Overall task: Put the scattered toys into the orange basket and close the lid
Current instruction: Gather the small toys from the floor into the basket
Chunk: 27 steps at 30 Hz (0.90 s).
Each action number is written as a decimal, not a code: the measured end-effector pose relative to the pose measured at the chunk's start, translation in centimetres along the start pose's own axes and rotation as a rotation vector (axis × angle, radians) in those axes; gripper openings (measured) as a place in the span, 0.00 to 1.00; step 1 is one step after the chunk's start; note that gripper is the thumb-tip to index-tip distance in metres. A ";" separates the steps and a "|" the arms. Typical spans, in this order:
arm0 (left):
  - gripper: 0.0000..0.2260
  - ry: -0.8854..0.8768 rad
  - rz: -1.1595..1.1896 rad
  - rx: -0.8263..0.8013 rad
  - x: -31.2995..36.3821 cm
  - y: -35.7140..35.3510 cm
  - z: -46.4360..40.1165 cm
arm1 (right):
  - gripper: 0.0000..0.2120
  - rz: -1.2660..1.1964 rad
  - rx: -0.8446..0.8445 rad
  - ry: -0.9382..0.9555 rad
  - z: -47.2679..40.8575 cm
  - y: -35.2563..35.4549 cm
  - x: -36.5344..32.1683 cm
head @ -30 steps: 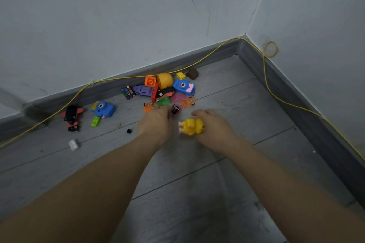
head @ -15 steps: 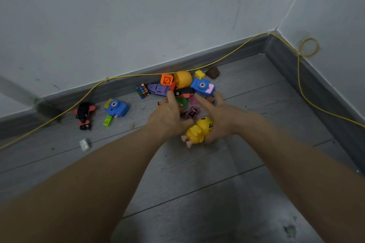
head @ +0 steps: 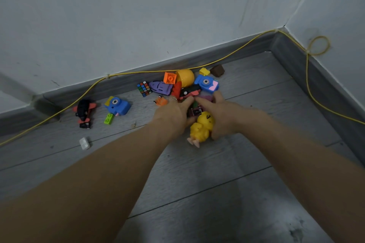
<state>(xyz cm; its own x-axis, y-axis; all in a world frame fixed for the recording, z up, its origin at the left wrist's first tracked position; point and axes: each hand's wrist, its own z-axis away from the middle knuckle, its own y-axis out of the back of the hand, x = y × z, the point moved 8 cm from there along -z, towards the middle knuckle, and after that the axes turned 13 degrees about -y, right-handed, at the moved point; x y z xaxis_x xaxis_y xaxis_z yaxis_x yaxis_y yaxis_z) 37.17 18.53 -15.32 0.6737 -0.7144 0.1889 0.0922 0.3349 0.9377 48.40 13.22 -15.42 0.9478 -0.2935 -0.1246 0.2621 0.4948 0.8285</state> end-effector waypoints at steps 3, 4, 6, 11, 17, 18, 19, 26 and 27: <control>0.31 -0.021 0.000 -0.040 0.2 -0.1 0.1 | 0.56 -0.055 -0.027 -0.029 0.3 0.1 -0.2; 0.30 -0.037 0.007 -0.045 0.2 -0.1 0.4 | 0.55 -0.073 -0.042 -0.032 0.5 0.0 -0.4; 0.28 -0.066 0.031 -0.036 0.2 -0.2 1.2 | 0.53 -0.083 -0.062 -0.033 1.0 -0.3 -0.8; 0.21 -0.051 0.115 -0.069 -1.2 -1.4 3.6 | 0.54 -0.039 -0.101 -0.047 2.1 -1.7 -2.4; 0.25 -0.028 0.074 -0.165 -3.3 -1.7 6.3 | 0.63 0.012 -0.124 -0.024 3.3 -2.5 -3.4; 0.26 -0.018 0.066 -0.174 -3.7 -1.8 7.0 | 0.64 0.010 -0.138 -0.025 3.4 -2.8 -3.5; 0.26 -0.004 0.063 -0.175 -4.3 -1.9 7.7 | 0.64 0.007 -0.151 -0.026 3.5 -3.0 -3.7; 0.26 0.046 0.088 -0.155 -5.5 -2.6 11.3 | 0.50 -0.013 -0.116 -0.021 4.2 -2.9 -5.0; 0.28 0.054 0.071 -0.149 -5.4 -2.7 11.4 | 0.44 -0.033 -0.073 -0.019 4.3 -2.7 -5.2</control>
<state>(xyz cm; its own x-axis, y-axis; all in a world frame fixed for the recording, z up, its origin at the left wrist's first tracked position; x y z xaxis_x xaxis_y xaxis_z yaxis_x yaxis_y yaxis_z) 24.92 14.44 -15.49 0.7204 -0.6529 0.2339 0.1477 0.4739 0.8681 42.00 9.95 -14.65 0.9351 -0.3256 -0.1402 0.3063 0.5431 0.7818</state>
